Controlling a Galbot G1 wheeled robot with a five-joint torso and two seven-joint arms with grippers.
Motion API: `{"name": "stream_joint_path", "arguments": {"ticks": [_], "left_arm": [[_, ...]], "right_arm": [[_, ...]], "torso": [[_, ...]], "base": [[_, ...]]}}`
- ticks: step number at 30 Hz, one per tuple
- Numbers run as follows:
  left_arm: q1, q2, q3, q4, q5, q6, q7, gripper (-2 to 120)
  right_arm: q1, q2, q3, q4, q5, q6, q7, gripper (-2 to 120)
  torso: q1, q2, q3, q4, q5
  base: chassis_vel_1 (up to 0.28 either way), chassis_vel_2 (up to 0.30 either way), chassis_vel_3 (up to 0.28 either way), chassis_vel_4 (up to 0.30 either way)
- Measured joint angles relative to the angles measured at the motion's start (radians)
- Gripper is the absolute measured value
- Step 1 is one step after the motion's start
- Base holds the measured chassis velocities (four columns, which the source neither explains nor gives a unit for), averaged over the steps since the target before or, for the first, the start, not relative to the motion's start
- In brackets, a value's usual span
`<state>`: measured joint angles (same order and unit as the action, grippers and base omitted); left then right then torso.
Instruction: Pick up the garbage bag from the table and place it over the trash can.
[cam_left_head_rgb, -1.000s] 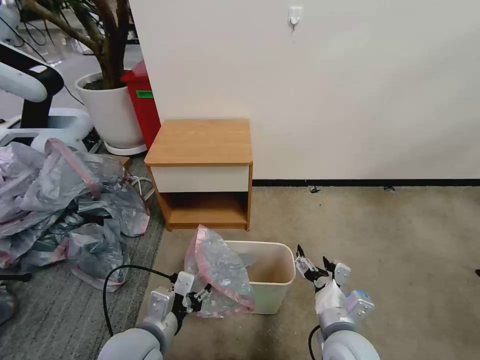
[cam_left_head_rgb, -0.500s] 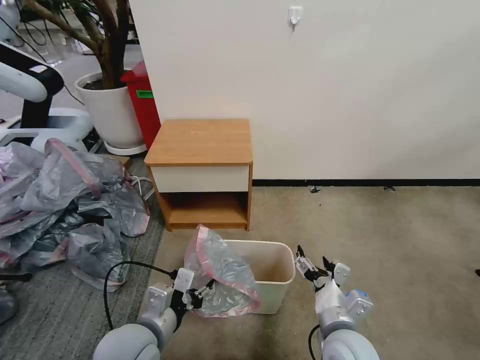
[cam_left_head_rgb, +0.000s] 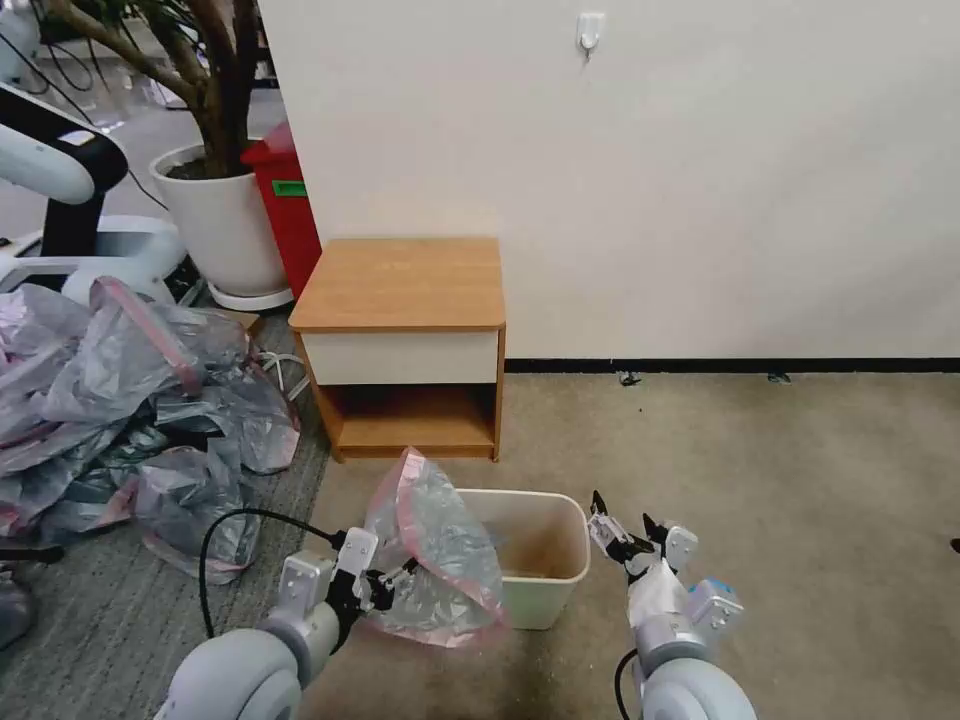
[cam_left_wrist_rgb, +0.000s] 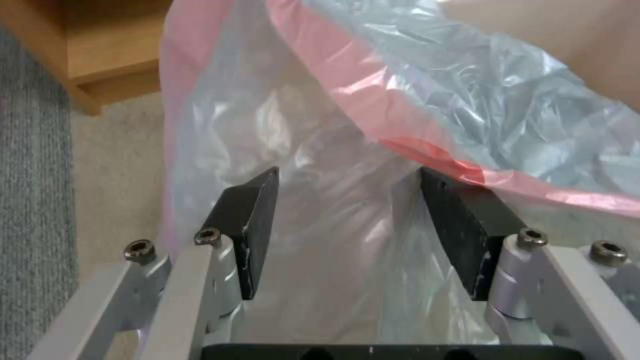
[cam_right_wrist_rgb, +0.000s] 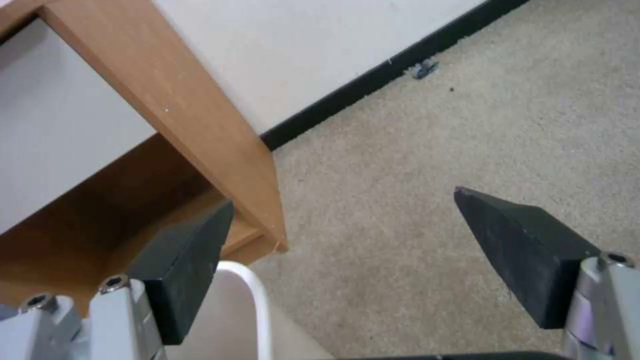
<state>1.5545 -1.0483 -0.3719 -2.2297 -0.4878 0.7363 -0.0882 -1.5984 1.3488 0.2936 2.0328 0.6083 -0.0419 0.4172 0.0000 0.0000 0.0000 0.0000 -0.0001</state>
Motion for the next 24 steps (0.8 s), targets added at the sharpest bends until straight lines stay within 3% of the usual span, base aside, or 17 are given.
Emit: {"name": "stream_joint_path", "arguments": {"ticks": [15,24], "left_arm": [[-0.084,0.038,0.057,0.042,-0.038,0.001,-0.024,59],[-0.126,0.05,0.093,0.074,-0.144,0.0,-0.115,58]], "right_arm": [[-0.002,0.012,0.01,-0.018,-0.014,0.005,0.0,88],[0.002,0.015,0.012,-0.033,-0.015,0.008,-0.001,86]], "torso": [[0.0,0.0,0.0,0.0,0.0001],[0.0,0.0,0.0,0.0,0.0001]], "base": [[0.0,0.0,0.0,0.0],[0.0,0.0,0.0,0.0]]}}
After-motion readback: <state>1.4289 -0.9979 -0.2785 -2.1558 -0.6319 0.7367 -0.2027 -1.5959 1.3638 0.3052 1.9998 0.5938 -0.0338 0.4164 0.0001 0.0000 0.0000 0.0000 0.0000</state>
